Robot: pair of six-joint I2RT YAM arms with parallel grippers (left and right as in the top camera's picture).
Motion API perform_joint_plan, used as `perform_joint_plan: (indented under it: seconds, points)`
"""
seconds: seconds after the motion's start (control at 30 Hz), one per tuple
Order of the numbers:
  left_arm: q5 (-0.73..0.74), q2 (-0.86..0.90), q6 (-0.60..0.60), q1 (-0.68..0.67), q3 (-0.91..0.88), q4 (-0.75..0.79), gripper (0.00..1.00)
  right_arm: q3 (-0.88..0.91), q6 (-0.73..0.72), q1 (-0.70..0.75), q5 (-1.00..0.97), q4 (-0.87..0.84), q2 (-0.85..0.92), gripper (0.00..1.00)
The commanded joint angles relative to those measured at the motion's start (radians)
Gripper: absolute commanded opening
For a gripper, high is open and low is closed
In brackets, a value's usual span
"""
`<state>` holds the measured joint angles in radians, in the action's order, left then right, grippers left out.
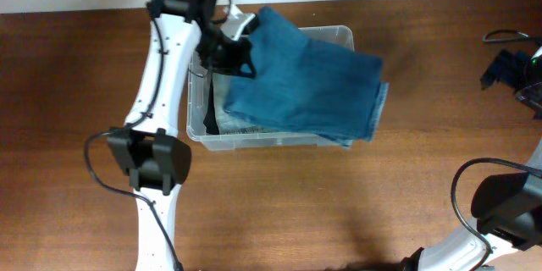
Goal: Pack container
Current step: 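Lower the dark blue jeans into the bin and release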
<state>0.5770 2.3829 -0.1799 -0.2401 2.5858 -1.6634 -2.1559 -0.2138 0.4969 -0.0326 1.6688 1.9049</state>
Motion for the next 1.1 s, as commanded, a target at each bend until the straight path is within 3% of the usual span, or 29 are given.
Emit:
perform_joint_plan:
  seconds: [0.0, 0.13, 0.23, 0.27, 0.3, 0.37, 0.43, 0.47, 0.6, 0.77, 1.07]
  points:
    - [-0.026, -0.002, -0.024, 0.095, 0.001, -0.024, 0.01, 0.002, -0.011, 0.001, 0.002, -0.001, 0.000, 0.98]
    - [-0.061, -0.002, -0.023, 0.130, -0.001, -0.024, 0.05, 0.002, -0.011, 0.001, 0.002, -0.001, 0.000, 0.98]
    - [-0.120, -0.002, 0.063, 0.130, -0.001, -0.024, 0.06, 0.002, -0.011, 0.001, 0.002, -0.001, 0.000, 0.98]
    - [-0.127, -0.002, 0.082, 0.130, -0.001, -0.024, 0.10, 0.002, -0.011, 0.001, 0.002, -0.001, 0.000, 0.98]
    - [-0.129, -0.002, 0.093, 0.130, -0.001, -0.024, 0.17, 0.002, -0.011, 0.001, 0.002, -0.001, 0.000, 0.98]
    - [-0.130, -0.002, 0.130, 0.130, -0.001, -0.024, 0.59, 0.002, -0.011, 0.001, 0.002, -0.001, 0.000, 0.98]
    - [-0.130, -0.002, 0.156, 0.130, -0.001, -0.024, 0.79, 0.002, -0.011, 0.001, 0.002, -0.001, 0.000, 0.99]
    - [-0.130, -0.002, 0.173, 0.130, -0.001, -0.022, 0.82, 0.002, -0.011, 0.001, 0.002, -0.001, 0.000, 0.98]
    - [-0.130, -0.002, 0.237, 0.130, -0.001, 0.013, 0.85, 0.002, -0.011, 0.001, 0.002, -0.001, 0.000, 0.98]
    - [-0.138, -0.003, 0.236, 0.130, 0.017, 0.055, 0.85, 0.002, -0.011, 0.001, 0.002, -0.001, 0.000, 0.98]
    - [-0.261, -0.003, 0.232, 0.116, 0.221, 0.076, 0.85, 0.002, -0.011, 0.001, 0.002, -0.001, 0.000, 0.98]
